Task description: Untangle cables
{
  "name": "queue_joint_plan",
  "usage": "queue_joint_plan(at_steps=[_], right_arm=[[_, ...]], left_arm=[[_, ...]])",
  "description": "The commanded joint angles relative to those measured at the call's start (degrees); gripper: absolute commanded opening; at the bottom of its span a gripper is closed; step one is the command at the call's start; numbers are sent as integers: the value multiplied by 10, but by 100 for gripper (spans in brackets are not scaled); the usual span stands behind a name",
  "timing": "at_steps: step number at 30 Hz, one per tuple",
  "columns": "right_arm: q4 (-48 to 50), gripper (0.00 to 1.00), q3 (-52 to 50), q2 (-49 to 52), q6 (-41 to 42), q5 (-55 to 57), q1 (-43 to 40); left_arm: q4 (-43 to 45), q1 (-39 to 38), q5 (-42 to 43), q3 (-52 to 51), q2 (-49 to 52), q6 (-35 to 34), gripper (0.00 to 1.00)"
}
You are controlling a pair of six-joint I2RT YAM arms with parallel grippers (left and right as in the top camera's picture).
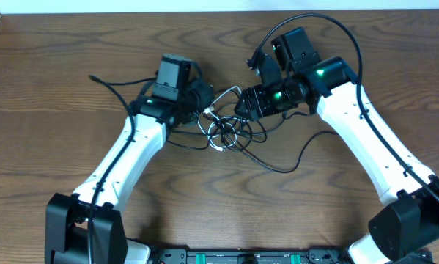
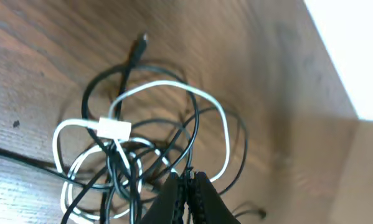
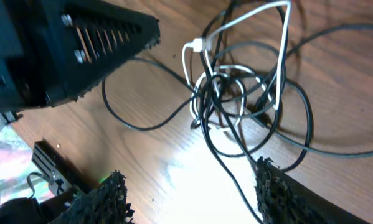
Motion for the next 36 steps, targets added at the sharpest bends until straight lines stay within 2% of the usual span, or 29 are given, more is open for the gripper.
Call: queue_joint_plan(at_steps=[1, 7, 14, 19, 26, 36], right_arm=[[5, 64, -7, 4, 2, 8, 8], [51, 61, -53, 4, 49, 16, 29], [118, 56, -111, 4, 120, 17, 74], [148, 54, -141, 4, 164, 57, 112], [199, 52, -165, 46, 187, 83, 150], [231, 47, -165, 114, 196, 109, 152]], left_arm=[[4, -1, -5, 10, -2, -36, 8], [-3, 6, -19, 9, -2, 1, 8], [-23, 28, -87, 9, -2, 12, 8], [-40, 45, -89, 9, -2, 14, 8], [-66, 51, -89, 9, -2, 14, 8], [-80, 51, -89, 9, -2, 18, 8]])
